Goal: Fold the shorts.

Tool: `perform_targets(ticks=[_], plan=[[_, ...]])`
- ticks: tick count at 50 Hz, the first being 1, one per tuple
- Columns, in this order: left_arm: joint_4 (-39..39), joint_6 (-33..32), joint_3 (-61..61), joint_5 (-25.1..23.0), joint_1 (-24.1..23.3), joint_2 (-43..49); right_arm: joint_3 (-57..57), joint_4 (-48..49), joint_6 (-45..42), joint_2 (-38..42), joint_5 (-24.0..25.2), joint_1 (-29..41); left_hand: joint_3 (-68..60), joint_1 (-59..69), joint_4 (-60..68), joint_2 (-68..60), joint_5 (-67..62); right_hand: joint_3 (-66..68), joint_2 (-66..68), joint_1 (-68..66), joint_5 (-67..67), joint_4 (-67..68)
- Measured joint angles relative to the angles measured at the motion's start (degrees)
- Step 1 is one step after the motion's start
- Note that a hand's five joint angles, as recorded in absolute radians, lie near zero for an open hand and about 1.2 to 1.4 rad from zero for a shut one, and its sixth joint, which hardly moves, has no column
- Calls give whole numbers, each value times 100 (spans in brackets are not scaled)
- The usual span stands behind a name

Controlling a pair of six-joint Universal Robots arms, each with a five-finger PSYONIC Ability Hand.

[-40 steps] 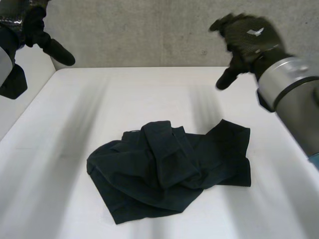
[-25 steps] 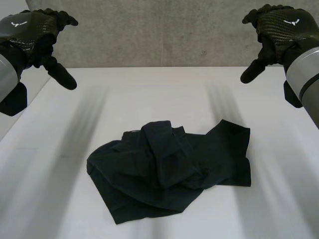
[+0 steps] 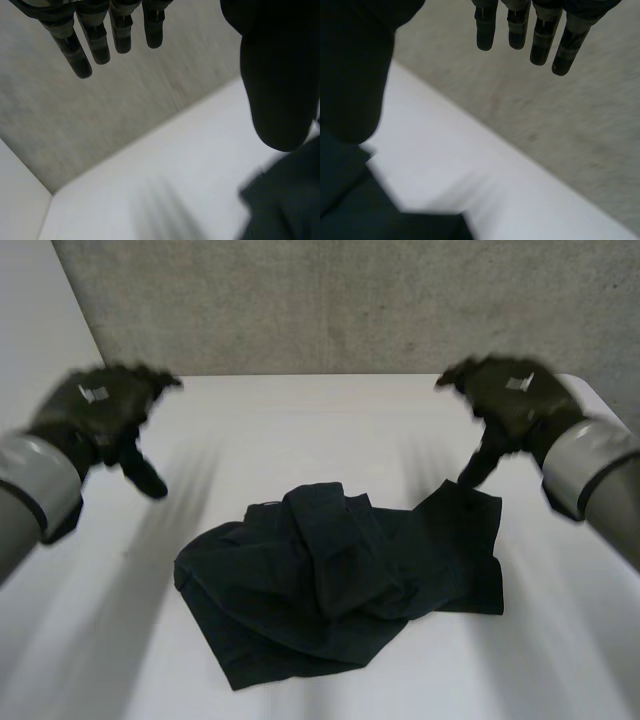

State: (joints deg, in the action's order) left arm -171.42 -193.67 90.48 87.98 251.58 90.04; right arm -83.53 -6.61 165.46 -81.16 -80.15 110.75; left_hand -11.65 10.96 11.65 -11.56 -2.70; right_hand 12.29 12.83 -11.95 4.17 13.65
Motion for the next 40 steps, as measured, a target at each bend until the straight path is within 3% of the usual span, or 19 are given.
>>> perform_targets(ticks=[6, 14, 18, 20, 22, 24, 31, 35, 40], plan=[[-364, -1173, 1193, -560, 305, 260, -985, 337, -289, 51, 608, -279, 0, 0, 0, 0, 0, 0, 0, 0, 0, 0], [-542, -1547, 1680, -953, 492, 765, -1479, 868, -289, 124, 686, -540, -16, 22, 15, -16, -3, 0, 0, 0, 0, 0], [-639, -1527, 1648, -976, 493, 1050, -1526, 948, -280, 142, 668, -560, -643, 770, 661, -654, -577, 0, 0, 0, 0, 0], [-811, -1499, 1556, -970, 462, 1336, -1553, 972, -277, 151, 653, -558, -1928, 2246, 1950, -1952, -1840, 0, 0, 0, 0, 0], [-950, -1486, 1451, -944, 441, 1531, -1566, 977, -277, 154, 646, -554, -3979, 4352, 4006, -4135, -3855, 0, 0, 0, 0, 0], [-1075, -1479, 1323, -901, 431, 1694, -1575, 977, -279, 155, 640, -549, -5112, 5380, 5150, -5158, -4912, 0, 0, 0, 0, 0], [-1477, -1484, 443, -171, 493, 2025, -1597, 980, -285, 148, 632, -537, -5627, 5429, 5658, -5605, -5146, 0, 0, 0, 0, 0], [-1744, -1505, -225, 518, 636, 1739, -1607, 998, -286, 145, 631, -537, -5629, 5429, 5660, -5620, -5146, 0, 0, 0, 0, 0], [-2110, -1482, -1045, 947, 672, 1318, -1629, 1012, -286, 144, 621, -534, -5629, 5429, 5660, -5632, -5146, 0, 0, 0, 0, 0]])
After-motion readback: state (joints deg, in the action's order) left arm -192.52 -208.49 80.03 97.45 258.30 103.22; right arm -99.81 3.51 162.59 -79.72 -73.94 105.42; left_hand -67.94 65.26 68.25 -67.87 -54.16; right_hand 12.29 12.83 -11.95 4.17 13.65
